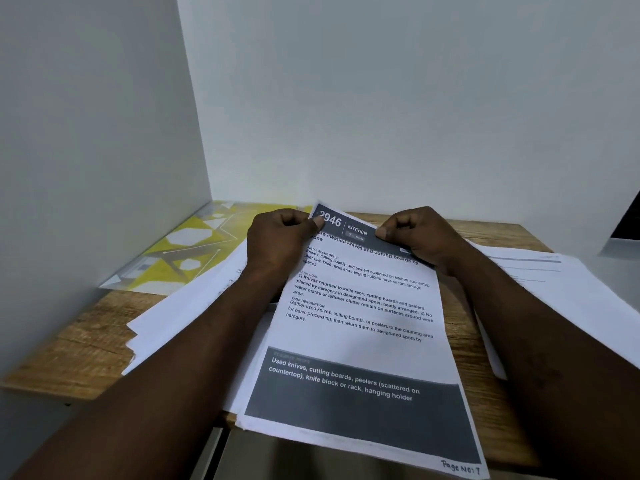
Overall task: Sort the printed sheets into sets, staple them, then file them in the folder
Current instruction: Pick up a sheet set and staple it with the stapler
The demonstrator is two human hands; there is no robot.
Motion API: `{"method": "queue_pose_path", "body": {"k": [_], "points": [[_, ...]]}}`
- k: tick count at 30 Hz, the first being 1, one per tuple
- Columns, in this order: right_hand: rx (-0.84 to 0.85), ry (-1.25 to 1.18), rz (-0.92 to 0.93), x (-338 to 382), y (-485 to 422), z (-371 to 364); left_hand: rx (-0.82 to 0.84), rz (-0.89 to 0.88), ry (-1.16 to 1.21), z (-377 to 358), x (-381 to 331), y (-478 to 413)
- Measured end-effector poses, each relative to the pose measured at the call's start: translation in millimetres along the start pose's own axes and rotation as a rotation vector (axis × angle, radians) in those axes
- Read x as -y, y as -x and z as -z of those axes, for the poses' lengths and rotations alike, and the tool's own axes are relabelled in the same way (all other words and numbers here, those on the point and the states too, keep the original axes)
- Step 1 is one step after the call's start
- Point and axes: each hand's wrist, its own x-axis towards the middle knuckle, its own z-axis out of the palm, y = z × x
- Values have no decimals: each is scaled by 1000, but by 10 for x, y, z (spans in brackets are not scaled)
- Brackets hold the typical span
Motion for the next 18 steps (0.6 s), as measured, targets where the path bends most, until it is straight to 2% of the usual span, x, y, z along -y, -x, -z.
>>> {"method": "queue_pose_path", "body": {"k": [3,7,11,15,18], "points": [[2,-60,19,42,22,28,12,6,-22,12,-91,-27],[29,-59,58,74,42,23,17,100,24,164,-200,44],[124,-80,-9,172,55,-99,1,216,58,535,-180,247],[165,85,0,252,60,-269,32,218,22,923,-167,385],[174,267,74,310,100,-354,86,236,82,1079,-211,537]]}}
